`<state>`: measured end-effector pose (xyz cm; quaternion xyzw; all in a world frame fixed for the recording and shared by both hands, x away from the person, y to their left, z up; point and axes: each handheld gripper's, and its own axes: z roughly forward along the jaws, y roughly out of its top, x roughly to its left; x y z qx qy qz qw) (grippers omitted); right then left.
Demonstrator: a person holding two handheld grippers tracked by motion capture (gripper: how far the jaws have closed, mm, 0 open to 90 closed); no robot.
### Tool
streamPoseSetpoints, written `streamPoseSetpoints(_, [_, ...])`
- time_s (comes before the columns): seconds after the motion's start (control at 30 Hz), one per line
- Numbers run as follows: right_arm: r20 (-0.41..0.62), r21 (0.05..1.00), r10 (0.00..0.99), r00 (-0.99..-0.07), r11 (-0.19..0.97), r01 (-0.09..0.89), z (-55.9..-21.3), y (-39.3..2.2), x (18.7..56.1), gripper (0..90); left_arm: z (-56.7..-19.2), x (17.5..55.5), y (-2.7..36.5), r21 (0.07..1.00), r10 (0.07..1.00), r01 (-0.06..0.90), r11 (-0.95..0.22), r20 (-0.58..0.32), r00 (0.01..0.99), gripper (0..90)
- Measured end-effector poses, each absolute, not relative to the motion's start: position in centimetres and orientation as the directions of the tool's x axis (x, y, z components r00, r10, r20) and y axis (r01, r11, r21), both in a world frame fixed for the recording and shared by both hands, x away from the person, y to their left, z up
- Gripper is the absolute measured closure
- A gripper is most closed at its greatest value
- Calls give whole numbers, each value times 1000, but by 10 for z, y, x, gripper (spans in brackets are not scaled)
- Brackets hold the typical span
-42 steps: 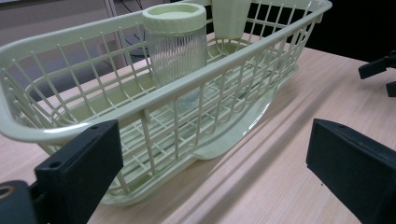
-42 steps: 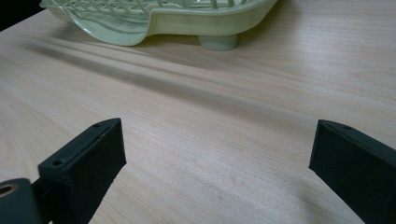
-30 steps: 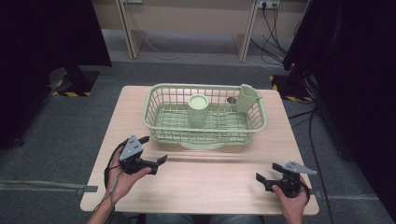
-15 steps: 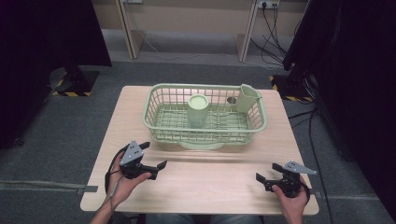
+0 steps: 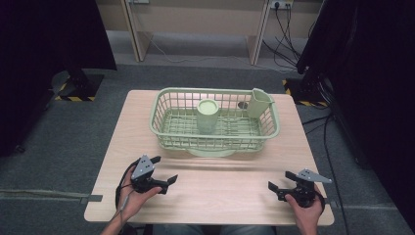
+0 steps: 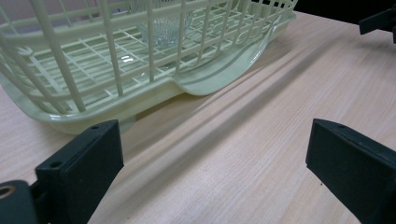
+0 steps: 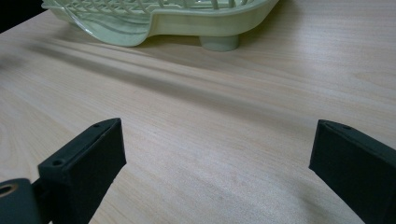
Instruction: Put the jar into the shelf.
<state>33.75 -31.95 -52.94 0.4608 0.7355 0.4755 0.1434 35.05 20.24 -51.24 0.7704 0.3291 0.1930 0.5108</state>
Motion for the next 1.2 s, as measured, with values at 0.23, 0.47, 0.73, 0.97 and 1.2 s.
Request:
streamPoseSetpoints(0.23, [227,832,814,-535,123,541,-529,-319,337,37,-520,351,203,910,707,322,-262,-47,706,34])
streamPoseSetpoints(0.47, [227,831,813,-535,125,542,-529,-319,338,37,-525,351,204,907,708,328,-264,-49,705,33])
streamPoseSetpoints(0.73, [226,831,813,-536,126,542,-529,-319,337,37,-530,352,205,904,714,330,-272,-40,699,33])
streamPoseSetpoints(0.97, [227,831,813,-537,125,542,-529,-319,338,37,-531,352,206,902,717,331,-277,-35,696,33])
streamPoseSetpoints(1.2, [228,831,813,-536,124,542,-529,-319,337,37,-531,351,206,902,717,329,-281,-31,697,33])
